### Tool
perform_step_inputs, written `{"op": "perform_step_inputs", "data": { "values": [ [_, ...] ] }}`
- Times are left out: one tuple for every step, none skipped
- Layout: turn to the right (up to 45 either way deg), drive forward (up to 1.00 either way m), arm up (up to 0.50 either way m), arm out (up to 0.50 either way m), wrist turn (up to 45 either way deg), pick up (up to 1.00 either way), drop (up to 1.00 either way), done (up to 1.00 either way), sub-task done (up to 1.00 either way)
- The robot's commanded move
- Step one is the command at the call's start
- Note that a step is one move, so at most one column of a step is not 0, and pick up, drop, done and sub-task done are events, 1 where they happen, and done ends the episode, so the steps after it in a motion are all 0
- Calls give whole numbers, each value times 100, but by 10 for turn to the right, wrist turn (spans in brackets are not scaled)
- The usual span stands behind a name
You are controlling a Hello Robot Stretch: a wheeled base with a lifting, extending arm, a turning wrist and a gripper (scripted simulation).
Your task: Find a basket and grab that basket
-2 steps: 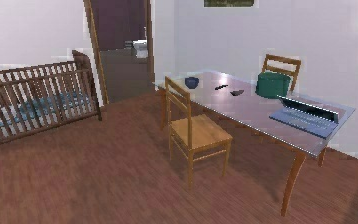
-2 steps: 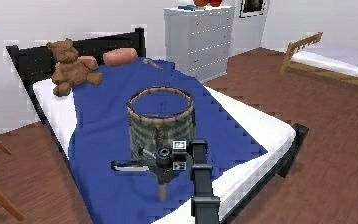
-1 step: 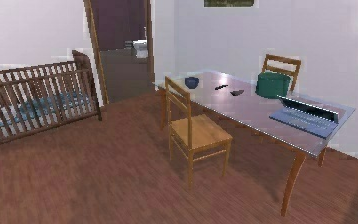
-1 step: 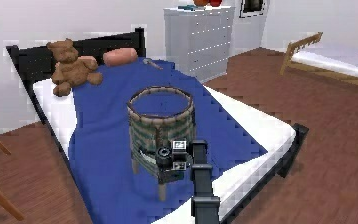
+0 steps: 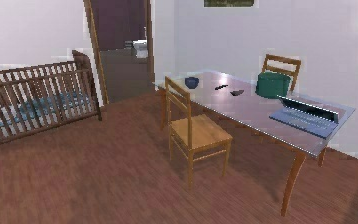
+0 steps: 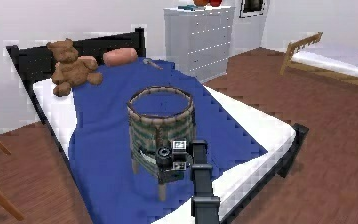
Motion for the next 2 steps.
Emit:
{"op": "perform_step_inputs", "data": {
  "values": [
    [0,0,10,0,0,0,0,0,0],
    [0,0,0,0,0,0,0,100,0]
  ]
}}
